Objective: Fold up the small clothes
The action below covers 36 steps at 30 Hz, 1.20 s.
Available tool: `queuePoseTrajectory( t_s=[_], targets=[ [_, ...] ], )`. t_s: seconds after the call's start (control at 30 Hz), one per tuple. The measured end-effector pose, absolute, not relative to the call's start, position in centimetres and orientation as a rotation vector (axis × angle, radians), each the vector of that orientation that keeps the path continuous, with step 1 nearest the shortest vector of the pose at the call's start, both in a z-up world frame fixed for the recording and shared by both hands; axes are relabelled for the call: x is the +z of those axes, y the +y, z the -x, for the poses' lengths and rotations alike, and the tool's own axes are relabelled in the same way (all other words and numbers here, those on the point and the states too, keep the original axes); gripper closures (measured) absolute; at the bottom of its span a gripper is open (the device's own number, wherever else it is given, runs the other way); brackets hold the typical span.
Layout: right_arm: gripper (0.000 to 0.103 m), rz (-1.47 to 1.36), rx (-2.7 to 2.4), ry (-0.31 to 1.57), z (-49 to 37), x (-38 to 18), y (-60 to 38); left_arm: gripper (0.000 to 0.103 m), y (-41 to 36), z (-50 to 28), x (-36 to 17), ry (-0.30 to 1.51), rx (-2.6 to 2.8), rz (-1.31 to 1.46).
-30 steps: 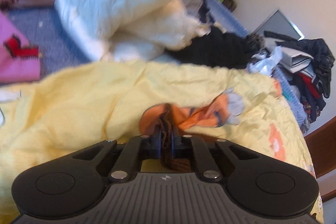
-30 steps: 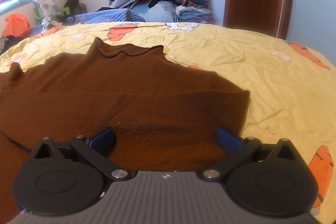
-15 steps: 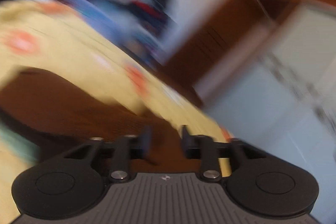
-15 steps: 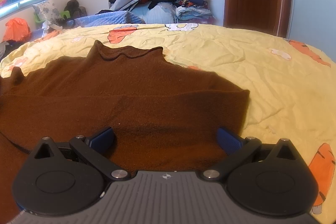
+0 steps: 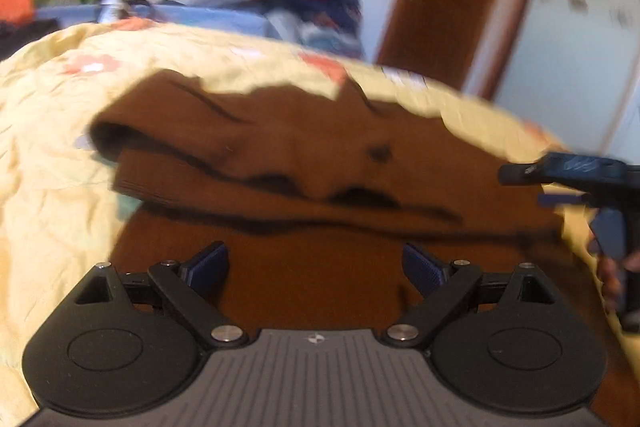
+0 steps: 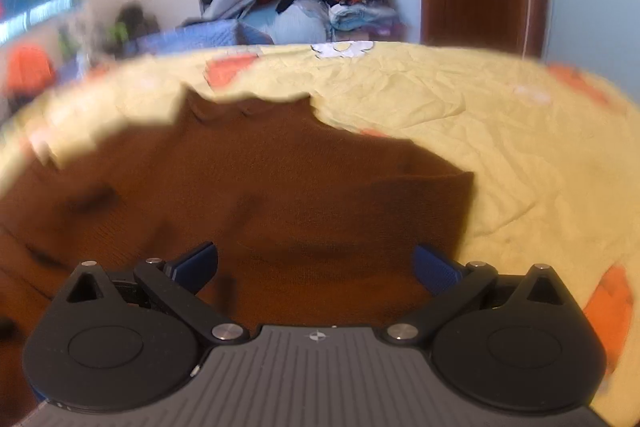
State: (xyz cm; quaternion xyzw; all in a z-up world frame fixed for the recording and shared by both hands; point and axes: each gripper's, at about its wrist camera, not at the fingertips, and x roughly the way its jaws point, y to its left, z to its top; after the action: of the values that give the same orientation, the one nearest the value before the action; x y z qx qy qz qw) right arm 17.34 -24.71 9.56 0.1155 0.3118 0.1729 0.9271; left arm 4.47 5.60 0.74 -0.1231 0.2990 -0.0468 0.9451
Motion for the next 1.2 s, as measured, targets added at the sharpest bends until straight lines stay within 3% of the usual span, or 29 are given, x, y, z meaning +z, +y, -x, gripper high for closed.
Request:
queuePoseTrajectory(
  t_s=[0.1, 0.23, 0.3, 0.33, 0.37, 0.4, 0.43, 0.47, 0.8, 1.1, 1.2],
  targets=[
    [0.001, -0.539, 0.559, 0.801, -18.9, 9.8, -23.5, 0.008, 6.1, -4.6, 0.8, 0.625, -0.084, 0.277],
    [0.017, -0.538, 0.566, 0.974, -21.4, 8.1, -20.6, 0.006, 5.8, -4.5, 1.0, 0.626, -0.09, 0.261],
    [0.018, -0.534, 0.561, 0.969, -21.8, 8.2, -20.0, 0.006, 5.8, -4.3, 0.9, 0.625, -0.092, 0.263],
    [0.025, -0.532, 0.56, 0.973, -21.9, 8.2, -19.8, 0.006, 5.7, -4.2, 0.9, 0.623, -0.093, 0.267],
    [0.045, -0.518, 0.56, 0.981, -22.1, 8.1, -19.5, 0.006, 5.7, -4.1, 0.8, 0.621, -0.094, 0.271],
    [0.057, -0.492, 0.553, 0.996, -22.1, 7.8, -19.0, 0.005, 5.7, -4.2, 0.8, 0.621, -0.095, 0.273],
    [0.081, -0.467, 0.543, 1.004, -22.2, 7.6, -18.7, 0.004, 5.7, -4.1, 0.8, 0.622, -0.098, 0.272],
    [0.087, -0.448, 0.548, 0.996, -22.0, 7.5, -18.5, 0.004, 5.7, -4.1, 0.8, 0.623, -0.1, 0.27],
    [0.093, -0.451, 0.542, 0.773, -20.4, 14.4, -26.7, 0.003, 5.5, -4.2, 0.7, 0.626, -0.096, 0.258],
    [0.092, -0.403, 0.329, 0.881, -22.0, 8.7, -32.6, 0.003, 5.5, -3.8, 1.8, 0.613, -0.072, 0.228],
    [0.082, -0.383, 0.296, 0.829, -21.0, 9.1, -32.4, 0.003, 7.5, -3.7, 4.8, 0.504, -0.06, 0.259]
  ],
)
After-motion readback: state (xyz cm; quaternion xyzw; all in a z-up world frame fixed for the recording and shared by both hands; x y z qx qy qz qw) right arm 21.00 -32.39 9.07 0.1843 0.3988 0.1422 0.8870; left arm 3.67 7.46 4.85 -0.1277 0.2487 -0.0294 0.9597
